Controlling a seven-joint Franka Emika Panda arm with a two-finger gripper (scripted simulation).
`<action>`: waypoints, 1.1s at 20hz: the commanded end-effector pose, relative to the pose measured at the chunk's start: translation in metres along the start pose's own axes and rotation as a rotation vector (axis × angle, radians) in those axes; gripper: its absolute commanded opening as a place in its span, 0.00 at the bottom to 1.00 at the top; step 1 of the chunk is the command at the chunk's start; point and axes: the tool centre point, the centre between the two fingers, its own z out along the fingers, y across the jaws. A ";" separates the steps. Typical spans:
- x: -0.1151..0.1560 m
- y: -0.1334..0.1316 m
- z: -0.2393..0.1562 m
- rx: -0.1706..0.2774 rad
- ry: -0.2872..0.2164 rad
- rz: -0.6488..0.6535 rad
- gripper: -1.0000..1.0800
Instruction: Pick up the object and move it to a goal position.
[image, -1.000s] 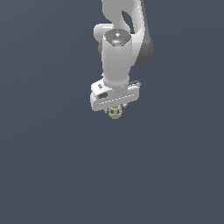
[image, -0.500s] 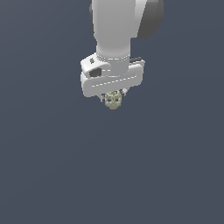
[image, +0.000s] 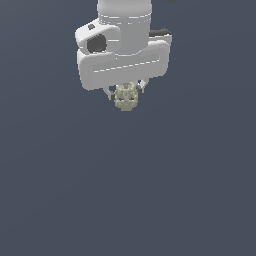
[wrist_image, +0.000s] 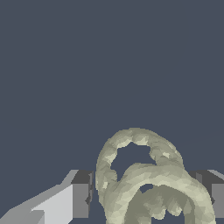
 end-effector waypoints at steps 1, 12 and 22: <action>0.004 0.003 -0.017 0.000 -0.001 0.000 0.00; 0.017 0.015 -0.072 0.000 -0.001 0.000 0.00; 0.023 0.019 -0.092 0.000 -0.001 0.000 0.00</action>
